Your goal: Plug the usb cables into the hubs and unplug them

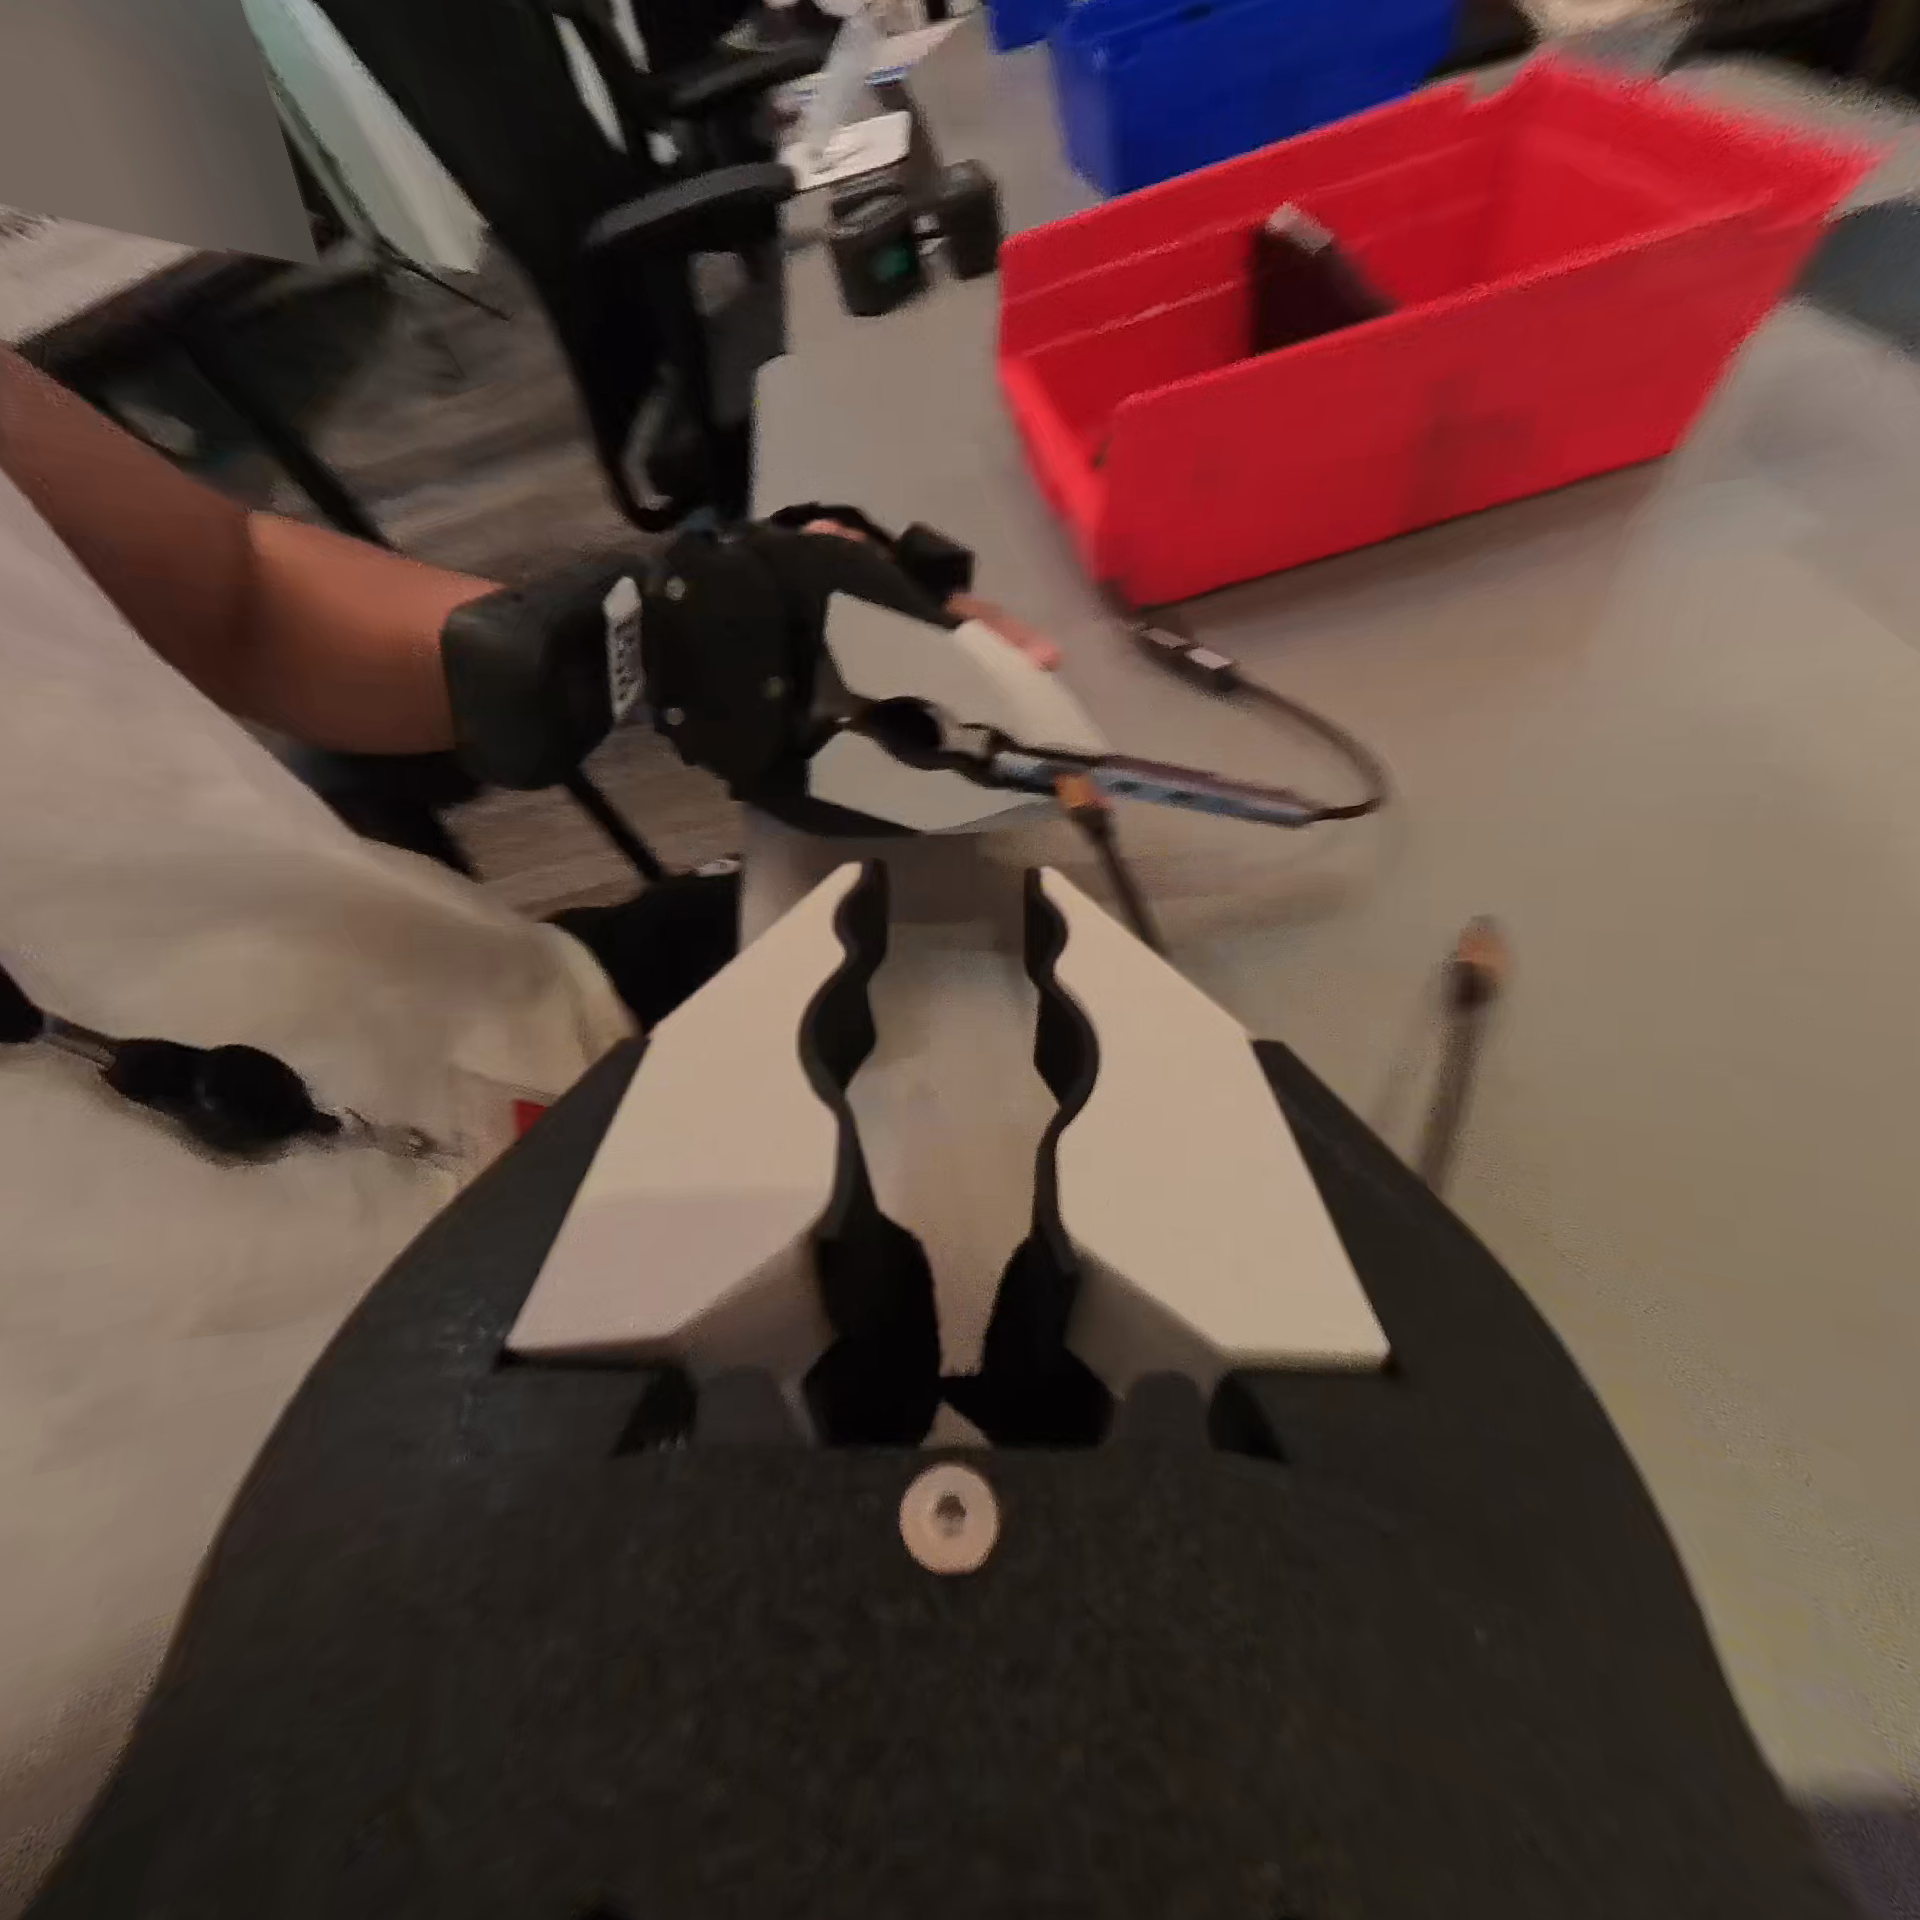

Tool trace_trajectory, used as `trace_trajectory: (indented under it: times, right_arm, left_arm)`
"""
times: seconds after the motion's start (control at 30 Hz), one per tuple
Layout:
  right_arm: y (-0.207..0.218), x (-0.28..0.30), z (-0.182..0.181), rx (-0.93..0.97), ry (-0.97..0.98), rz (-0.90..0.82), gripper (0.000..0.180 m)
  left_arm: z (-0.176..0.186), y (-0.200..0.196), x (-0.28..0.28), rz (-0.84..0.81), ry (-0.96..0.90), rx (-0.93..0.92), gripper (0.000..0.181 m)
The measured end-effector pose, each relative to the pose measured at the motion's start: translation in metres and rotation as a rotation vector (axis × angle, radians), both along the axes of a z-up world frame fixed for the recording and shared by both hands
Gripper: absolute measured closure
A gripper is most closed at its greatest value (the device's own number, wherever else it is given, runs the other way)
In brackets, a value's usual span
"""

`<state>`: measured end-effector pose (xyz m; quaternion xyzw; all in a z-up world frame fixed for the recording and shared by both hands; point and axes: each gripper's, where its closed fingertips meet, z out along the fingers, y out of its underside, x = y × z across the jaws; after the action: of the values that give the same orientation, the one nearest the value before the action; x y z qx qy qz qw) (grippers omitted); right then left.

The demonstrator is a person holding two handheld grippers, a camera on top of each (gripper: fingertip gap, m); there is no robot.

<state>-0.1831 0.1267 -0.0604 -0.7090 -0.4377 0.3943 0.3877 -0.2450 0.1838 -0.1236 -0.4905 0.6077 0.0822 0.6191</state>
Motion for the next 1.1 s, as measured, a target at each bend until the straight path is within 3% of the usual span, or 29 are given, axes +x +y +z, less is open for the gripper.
trace_trajectory:
  times: [0.07, 0.13, 0.23, 0.37, 0.47, 0.53, 1.1]
  right_arm:
    - [-0.004, -0.025, -0.027, -0.089, 0.015, 0.044, 0.151]
    - [0.015, -0.040, -0.045, -0.090, 0.063, -0.036, 0.150]
    - [0.044, -0.042, -0.036, -0.096, 0.246, -0.189, 0.147]
    - [0.049, -0.044, -0.032, -0.056, 0.271, -0.202, 0.143]
    - [0.046, -0.050, -0.029, -0.055, 0.301, -0.180, 0.152]
    - [0.044, -0.051, -0.031, -0.046, 0.283, -0.166, 0.166]
    - [0.037, -0.049, -0.048, -0.020, 0.124, -0.178, 0.168]
  left_arm:
    - [0.005, 0.002, 0.001, 0.017, -0.038, -0.008, 0.171]
    - [0.011, 0.003, 0.002, 0.033, -0.072, -0.003, 0.171]
    - [0.020, 0.003, 0.003, 0.047, -0.120, -0.006, 0.171]
    - [0.023, 0.000, 0.004, 0.045, -0.159, -0.026, 0.171]
    - [0.021, -0.003, 0.009, 0.019, -0.171, -0.052, 0.171]
    - [0.021, -0.006, 0.012, 0.004, -0.166, -0.051, 0.171]
    - [0.004, -0.008, 0.013, 0.009, -0.102, -0.121, 0.171]
